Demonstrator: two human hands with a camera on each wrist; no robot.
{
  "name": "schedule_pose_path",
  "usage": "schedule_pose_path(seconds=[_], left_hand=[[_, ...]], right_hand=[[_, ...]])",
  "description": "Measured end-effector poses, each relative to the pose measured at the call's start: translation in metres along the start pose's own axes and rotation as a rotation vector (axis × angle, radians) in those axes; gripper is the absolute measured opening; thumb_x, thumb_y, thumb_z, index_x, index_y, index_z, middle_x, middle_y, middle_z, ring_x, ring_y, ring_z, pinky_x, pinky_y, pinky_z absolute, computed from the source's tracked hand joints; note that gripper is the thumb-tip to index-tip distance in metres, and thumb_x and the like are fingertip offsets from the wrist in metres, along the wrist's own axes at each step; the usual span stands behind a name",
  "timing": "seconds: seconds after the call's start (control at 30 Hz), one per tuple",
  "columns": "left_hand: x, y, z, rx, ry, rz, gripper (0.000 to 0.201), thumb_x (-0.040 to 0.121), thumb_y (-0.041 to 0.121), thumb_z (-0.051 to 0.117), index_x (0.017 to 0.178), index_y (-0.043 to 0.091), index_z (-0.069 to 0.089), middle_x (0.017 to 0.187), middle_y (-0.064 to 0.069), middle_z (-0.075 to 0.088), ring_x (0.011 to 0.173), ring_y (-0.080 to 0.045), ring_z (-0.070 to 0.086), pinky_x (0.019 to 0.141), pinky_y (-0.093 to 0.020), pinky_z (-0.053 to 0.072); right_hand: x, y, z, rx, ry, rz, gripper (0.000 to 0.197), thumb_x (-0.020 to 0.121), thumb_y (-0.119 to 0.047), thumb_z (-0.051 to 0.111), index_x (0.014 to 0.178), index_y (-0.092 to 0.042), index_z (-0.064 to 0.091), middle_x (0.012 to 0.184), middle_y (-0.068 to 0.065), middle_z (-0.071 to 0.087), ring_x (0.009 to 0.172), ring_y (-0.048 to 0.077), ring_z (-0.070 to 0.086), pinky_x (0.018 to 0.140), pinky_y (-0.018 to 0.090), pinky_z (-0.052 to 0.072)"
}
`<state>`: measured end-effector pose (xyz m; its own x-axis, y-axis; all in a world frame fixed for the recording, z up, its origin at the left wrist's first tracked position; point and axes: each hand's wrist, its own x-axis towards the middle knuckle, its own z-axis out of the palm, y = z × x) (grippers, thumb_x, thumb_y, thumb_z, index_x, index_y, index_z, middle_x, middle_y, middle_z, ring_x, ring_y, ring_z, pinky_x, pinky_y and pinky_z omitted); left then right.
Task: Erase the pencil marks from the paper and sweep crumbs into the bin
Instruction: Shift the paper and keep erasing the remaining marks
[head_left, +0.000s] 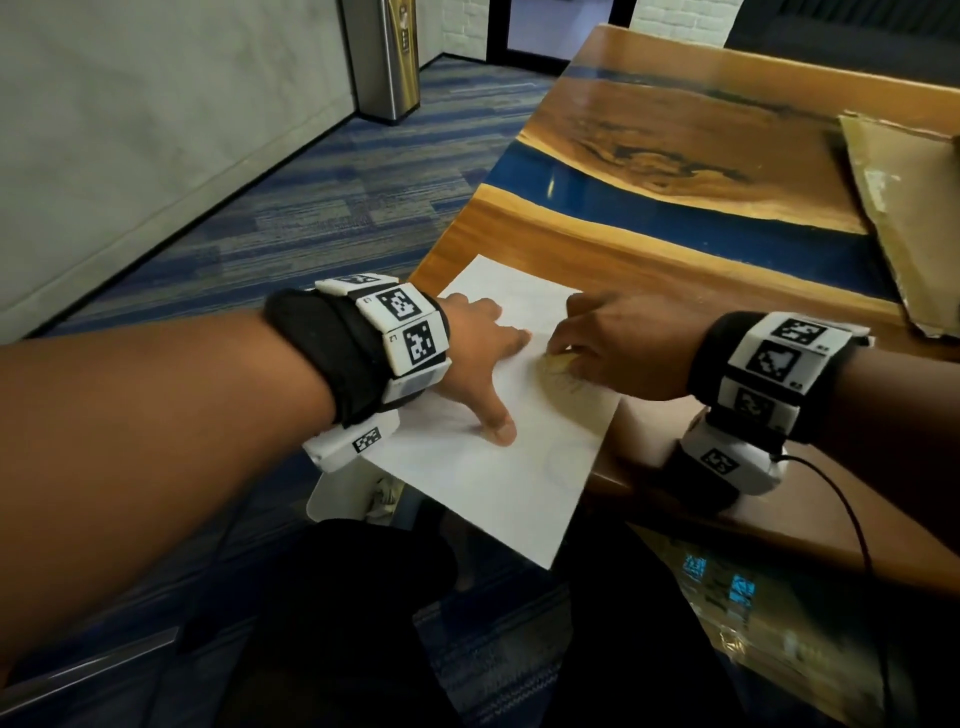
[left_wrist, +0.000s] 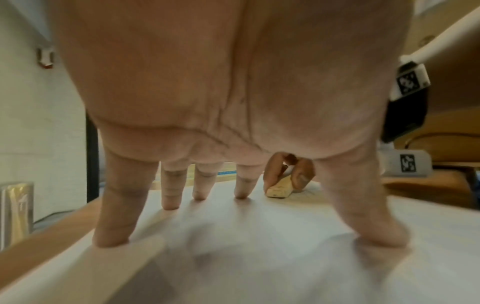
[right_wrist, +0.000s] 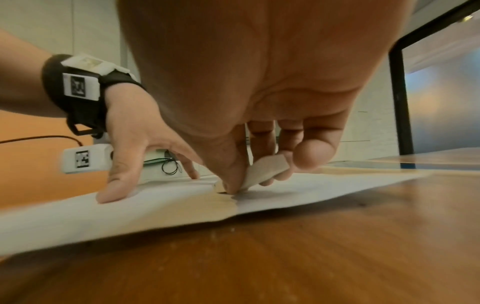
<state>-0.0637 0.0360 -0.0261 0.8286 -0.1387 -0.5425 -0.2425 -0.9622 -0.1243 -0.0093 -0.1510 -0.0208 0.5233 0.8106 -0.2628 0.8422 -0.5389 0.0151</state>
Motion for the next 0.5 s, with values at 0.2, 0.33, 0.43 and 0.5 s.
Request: schedule_pose_path(seconds=[0.2,0.33,0.43,0.5], left_hand=[[-0.002,-0.004,0.004,-0.041,0.039,0.023,0.106,0.064,0.083,0.066,0.152,0.038,0.026,0.147,-0.008,0.032,0.13,-0.032,0.041,0.095,-0.049,0.048],[0.0,-0.001,0.006,-0.047,0.061,0.024,0.109,0.057,0.093,0.059,0.146,0.036,0.031,0.143,-0.005,0.036,0.124,-0.031,0.047,0.094,-0.052,0.049],[0.002,0.001,0.008,-0.027,0.065,0.016,0.113,0.055,0.092,0.062,0.148,0.036,0.028,0.144,-0.004,0.035,0.125,-0.031,0.046,0.093,-0.053,0.05],[0.001,0.001,0.008,-0.015,0.061,0.013,0.115,0.057,0.09,0.063,0.152,0.038,0.022,0.153,-0.004,0.028,0.133,-0.033,0.04,0.098,-0.055,0.047]], right_hand=[[-0.002,-0.003,0.001,-0.041,0.016,0.014,0.034,0.099,-0.034,0.049,0.131,-0.027,0.058,0.115,-0.005,0.052,0.096,0.015,0.054,0.084,0.034,0.052],[-0.008,-0.014,0.002,0.014,-0.014,-0.09,0.032,0.099,-0.033,0.048,0.128,-0.029,0.058,0.112,-0.005,0.052,0.099,0.017,0.054,0.086,0.037,0.051],[-0.004,0.002,0.0,-0.015,0.0,0.063,0.032,0.099,-0.034,0.048,0.128,-0.027,0.058,0.113,-0.005,0.052,0.096,0.015,0.054,0.082,0.034,0.054],[-0.003,0.008,0.001,-0.054,0.021,0.118,0.03,0.098,-0.034,0.048,0.126,-0.026,0.058,0.112,-0.005,0.052,0.094,0.016,0.054,0.079,0.034,0.055]])
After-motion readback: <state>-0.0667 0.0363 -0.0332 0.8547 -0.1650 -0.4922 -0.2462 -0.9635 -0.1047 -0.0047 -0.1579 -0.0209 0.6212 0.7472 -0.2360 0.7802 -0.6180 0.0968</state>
